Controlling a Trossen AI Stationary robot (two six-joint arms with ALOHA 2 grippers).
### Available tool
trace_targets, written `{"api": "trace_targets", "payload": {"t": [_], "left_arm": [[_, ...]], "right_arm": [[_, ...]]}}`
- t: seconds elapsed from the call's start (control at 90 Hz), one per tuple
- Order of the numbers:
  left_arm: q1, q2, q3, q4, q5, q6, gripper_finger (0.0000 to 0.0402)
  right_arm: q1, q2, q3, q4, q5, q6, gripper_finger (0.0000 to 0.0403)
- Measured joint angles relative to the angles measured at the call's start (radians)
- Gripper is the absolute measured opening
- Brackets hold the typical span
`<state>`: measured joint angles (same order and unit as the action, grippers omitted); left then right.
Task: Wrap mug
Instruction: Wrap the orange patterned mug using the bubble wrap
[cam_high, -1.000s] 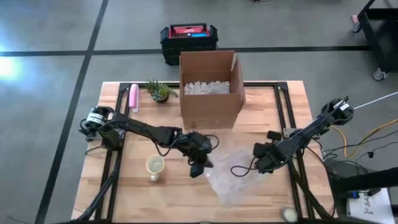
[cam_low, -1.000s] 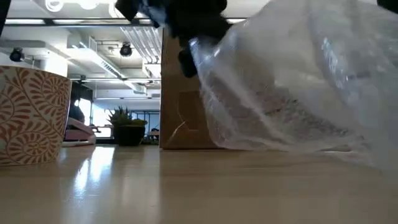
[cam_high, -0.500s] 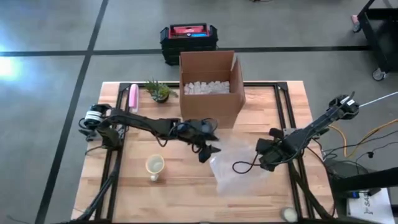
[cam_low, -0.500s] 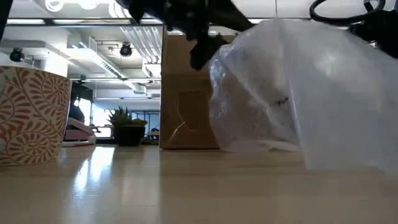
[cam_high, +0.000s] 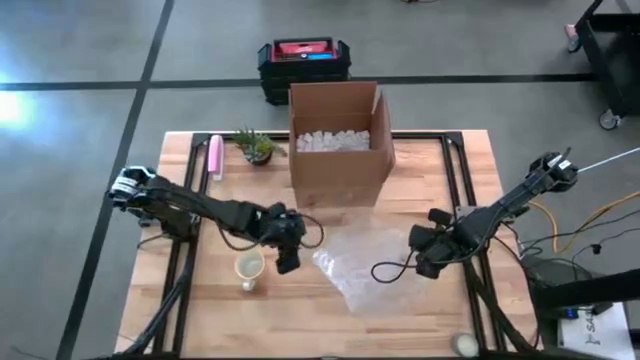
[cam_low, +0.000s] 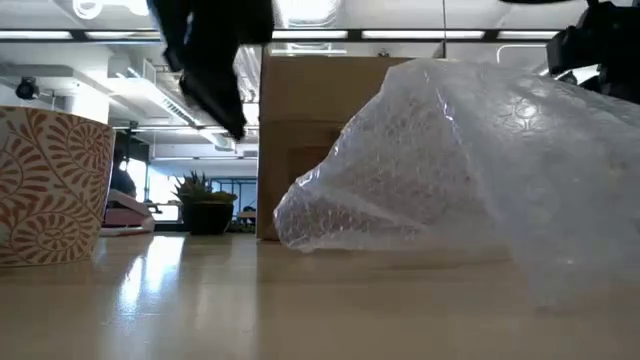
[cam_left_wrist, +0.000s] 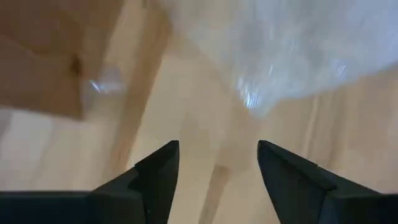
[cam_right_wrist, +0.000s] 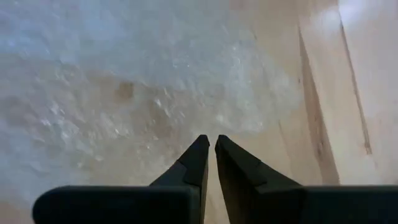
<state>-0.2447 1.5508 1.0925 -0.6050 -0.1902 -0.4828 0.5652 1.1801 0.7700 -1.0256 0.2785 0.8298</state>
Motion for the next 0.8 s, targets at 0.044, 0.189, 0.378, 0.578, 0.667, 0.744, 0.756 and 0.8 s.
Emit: {"api": "trace_targets", "payload": {"t": [0.044,0.189,0.378,0.578,0.667,0.744,0.756,0.8], "left_arm": [[-0.002,0.014,-0.04,0.072,0.018,0.021,0.0189],[-0.002,0.081,-0.127,0.284,0.042,0.101,0.0176],[-0.001,0.185,-0.139,0.42,0.042,0.291,0.0159],[-0.001,0.266,-0.139,0.533,0.09,0.397,0.0144],[0.0,0.288,-0.14,0.608,0.13,0.437,0.0138],[-0.001,0.311,-0.139,0.673,0.131,0.468,0.0133],[-0.002,0.313,-0.139,0.682,0.132,0.473,0.0132],[-0.002,0.326,-0.14,0.72,0.132,0.49,0.0129]], "right_arm": [[0.0,0.0,0.0,0.008,0.012,-0.009,0.0018],[0.0,0.0,0.0,0.024,0.014,-0.019,0.0018],[0.0,0.0,0.0,0.031,0.013,-0.02,0.0018],[0.0,0.0,0.0,0.038,0.014,-0.031,0.0018],[0.0,0.0,0.0,0.039,0.021,-0.032,0.0018],[0.0,0.0,0.0,0.041,0.037,-0.032,0.0018],[0.0,0.0,0.0,0.042,0.038,-0.032,0.0018],[0.0,0.0,0.0,0.045,0.042,-0.031,0.0018]]}}
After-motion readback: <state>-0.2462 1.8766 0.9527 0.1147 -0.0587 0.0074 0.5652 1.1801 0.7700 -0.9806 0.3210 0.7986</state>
